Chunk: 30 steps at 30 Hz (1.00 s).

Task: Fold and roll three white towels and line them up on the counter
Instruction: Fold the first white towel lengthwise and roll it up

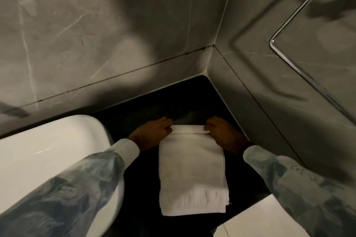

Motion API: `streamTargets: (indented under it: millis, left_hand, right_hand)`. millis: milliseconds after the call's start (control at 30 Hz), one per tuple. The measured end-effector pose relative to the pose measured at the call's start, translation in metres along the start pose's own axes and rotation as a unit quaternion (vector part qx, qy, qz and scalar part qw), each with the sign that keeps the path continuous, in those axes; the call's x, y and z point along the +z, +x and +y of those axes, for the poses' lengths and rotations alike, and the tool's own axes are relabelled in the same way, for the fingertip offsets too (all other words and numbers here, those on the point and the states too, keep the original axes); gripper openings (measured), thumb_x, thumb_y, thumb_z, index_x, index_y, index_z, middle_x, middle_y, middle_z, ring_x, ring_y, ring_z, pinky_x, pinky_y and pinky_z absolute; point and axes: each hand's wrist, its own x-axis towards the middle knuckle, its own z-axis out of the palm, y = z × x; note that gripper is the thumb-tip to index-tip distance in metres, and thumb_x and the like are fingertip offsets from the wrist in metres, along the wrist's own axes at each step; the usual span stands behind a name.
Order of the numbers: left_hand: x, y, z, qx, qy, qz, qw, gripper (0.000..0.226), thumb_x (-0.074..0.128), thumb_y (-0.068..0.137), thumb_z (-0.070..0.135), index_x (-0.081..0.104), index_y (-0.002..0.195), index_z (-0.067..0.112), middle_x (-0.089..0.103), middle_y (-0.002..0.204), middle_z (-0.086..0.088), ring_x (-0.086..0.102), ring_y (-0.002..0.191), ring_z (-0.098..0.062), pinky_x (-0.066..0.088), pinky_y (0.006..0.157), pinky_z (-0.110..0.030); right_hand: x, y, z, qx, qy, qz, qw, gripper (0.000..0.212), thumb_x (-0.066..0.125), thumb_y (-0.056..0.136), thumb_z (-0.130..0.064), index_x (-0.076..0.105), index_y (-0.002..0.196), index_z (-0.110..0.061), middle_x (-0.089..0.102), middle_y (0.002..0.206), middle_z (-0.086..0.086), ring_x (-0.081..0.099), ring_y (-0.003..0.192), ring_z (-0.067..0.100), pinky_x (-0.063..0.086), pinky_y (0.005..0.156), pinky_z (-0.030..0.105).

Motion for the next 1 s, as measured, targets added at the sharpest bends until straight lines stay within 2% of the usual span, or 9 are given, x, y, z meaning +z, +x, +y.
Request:
streamTargets:
  millis: [133,200,300,400,500,700,833,933,1000]
  left_hand:
    - [-0.009,0.01,-0.001,-0.112,-0.072,-0.046,0.99,0.017,0.054,0.091,0.015,0.063,0.103,0.006,0.057,0.119,-0.014,0.057,0.107,-0.033,0.047,0.092,-0.041]
    - [-0.006,0.021,0.0,-0.159,-0.089,-0.035,0.983,0.03,0.06,0.086,0.011,0.062,0.116,0.011,0.054,0.13,-0.012,0.054,0.117,-0.031,0.045,0.099,-0.038]
    - [0.002,0.028,-0.014,-0.185,-0.106,-0.031,0.977,0.048,0.066,0.081,0.008,0.056,0.127,0.011,0.044,0.141,-0.017,0.044,0.128,-0.035,0.038,0.108,-0.042]
    - [0.004,0.026,-0.005,-0.223,-0.107,-0.052,0.968,0.036,0.065,0.081,0.007,0.06,0.116,0.007,0.048,0.133,-0.018,0.05,0.12,-0.033,0.042,0.103,-0.038]
    - [0.009,0.017,0.023,-0.22,-0.083,-0.005,0.972,0.045,0.065,0.079,0.003,0.053,0.123,0.004,0.042,0.141,-0.017,0.047,0.124,-0.035,0.04,0.103,-0.039]
    - [0.029,-0.012,0.057,-0.212,-0.018,0.082,0.974,0.036,0.062,0.076,-0.002,0.054,0.111,0.002,0.05,0.122,-0.019,0.059,0.096,-0.039,0.051,0.077,-0.04]
    - [0.028,-0.02,0.061,-0.205,-0.041,0.072,0.975,0.031,0.059,0.078,-0.001,0.055,0.109,0.001,0.048,0.119,-0.017,0.057,0.092,-0.033,0.048,0.077,-0.034]
    - [0.021,-0.02,0.055,-0.218,-0.077,0.045,0.972,0.019,0.057,0.085,0.005,0.063,0.103,0.007,0.054,0.118,-0.014,0.058,0.099,-0.03,0.049,0.084,-0.032]
    - [0.019,-0.016,0.053,-0.256,-0.106,0.03,0.96,0.021,0.06,0.084,0.006,0.062,0.105,0.012,0.059,0.113,-0.012,0.061,0.1,-0.028,0.053,0.086,-0.034]
  right_hand:
    - [-0.02,0.0,-0.006,0.119,0.13,-0.053,0.983,0.021,0.062,0.085,-0.023,0.075,0.088,-0.007,0.07,0.093,0.011,0.065,0.086,0.027,0.051,0.08,0.029]
    - [-0.026,0.005,-0.003,0.177,0.163,-0.075,0.968,0.014,0.073,0.08,-0.023,0.076,0.085,-0.01,0.072,0.089,0.009,0.067,0.084,0.024,0.054,0.08,0.029]
    - [-0.03,0.024,-0.003,0.226,0.158,-0.098,0.956,0.033,0.085,0.066,-0.027,0.072,0.093,-0.014,0.07,0.094,0.008,0.067,0.087,0.024,0.056,0.081,0.033]
    - [-0.029,0.019,-0.002,0.239,0.131,-0.106,0.956,0.038,0.085,0.067,-0.033,0.074,0.097,-0.013,0.069,0.105,0.008,0.064,0.095,0.025,0.053,0.086,0.034]
    - [-0.023,0.004,-0.017,0.245,0.097,-0.086,0.961,0.034,0.083,0.067,-0.033,0.07,0.092,-0.014,0.067,0.106,0.009,0.063,0.096,0.028,0.054,0.083,0.037]
    - [0.0,-0.025,-0.04,0.114,-0.033,-0.068,0.991,0.029,0.086,0.062,-0.025,0.067,0.073,-0.006,0.065,0.091,0.016,0.062,0.084,0.039,0.055,0.076,0.042]
    - [-0.022,-0.025,-0.05,0.189,0.047,-0.082,0.977,0.025,0.071,0.08,-0.033,0.07,0.073,-0.009,0.067,0.094,0.013,0.062,0.089,0.032,0.05,0.077,0.036]
    - [-0.034,-0.024,-0.042,0.248,0.113,-0.08,0.959,0.023,0.074,0.079,-0.037,0.07,0.067,-0.017,0.071,0.08,0.006,0.066,0.075,0.022,0.052,0.07,0.029]
    - [-0.039,-0.019,-0.04,0.254,0.129,-0.079,0.955,0.02,0.081,0.073,-0.034,0.073,0.079,-0.017,0.073,0.082,0.005,0.067,0.076,0.019,0.057,0.076,0.032]
